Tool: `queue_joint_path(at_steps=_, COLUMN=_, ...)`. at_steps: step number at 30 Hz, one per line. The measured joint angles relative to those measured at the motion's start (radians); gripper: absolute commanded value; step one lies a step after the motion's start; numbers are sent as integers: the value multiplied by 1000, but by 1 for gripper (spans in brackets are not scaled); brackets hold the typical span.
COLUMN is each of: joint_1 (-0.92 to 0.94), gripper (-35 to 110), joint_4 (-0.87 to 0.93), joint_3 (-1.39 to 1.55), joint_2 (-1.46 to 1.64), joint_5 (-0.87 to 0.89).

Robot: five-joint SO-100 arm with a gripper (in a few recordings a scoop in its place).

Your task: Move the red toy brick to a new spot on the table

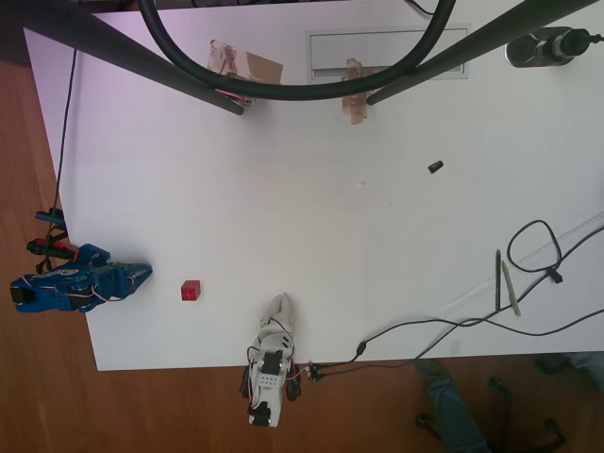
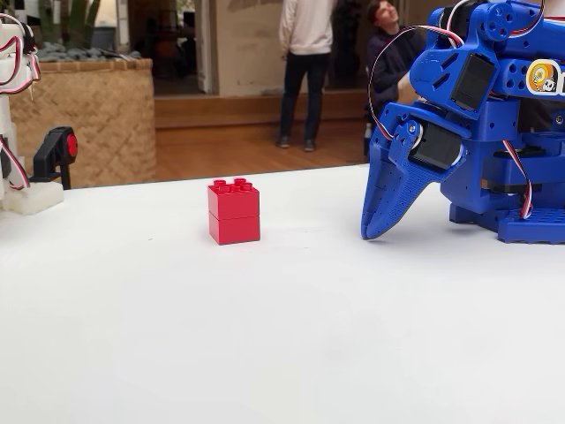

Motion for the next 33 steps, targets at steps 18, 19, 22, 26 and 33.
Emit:
queue_joint_path(at_steps=18, joint_1=0, gripper=0, joint_4=0, joint_3=0, joint_2=0, joint_5=-21)
queue_joint_path(at_steps=19, joint_1=0, gripper=0, joint_4=0, joint_3=0, joint_2=0, joint_5=-21)
queue_joint_path(at_steps=22, joint_1=0, gripper=0, joint_4=-25, joint_3=0, joint_2=-2, joint_5=-21)
queue_joint_path(at_steps=26, joint_1=38, gripper=0, joint_4=-167, joint_3=-18, joint_2=-112, joint_5=-25)
queue_joint_path(at_steps=33, joint_1=58, gripper=4, joint_4=-360, joint_3=-218, joint_2=-459, joint_5=-71)
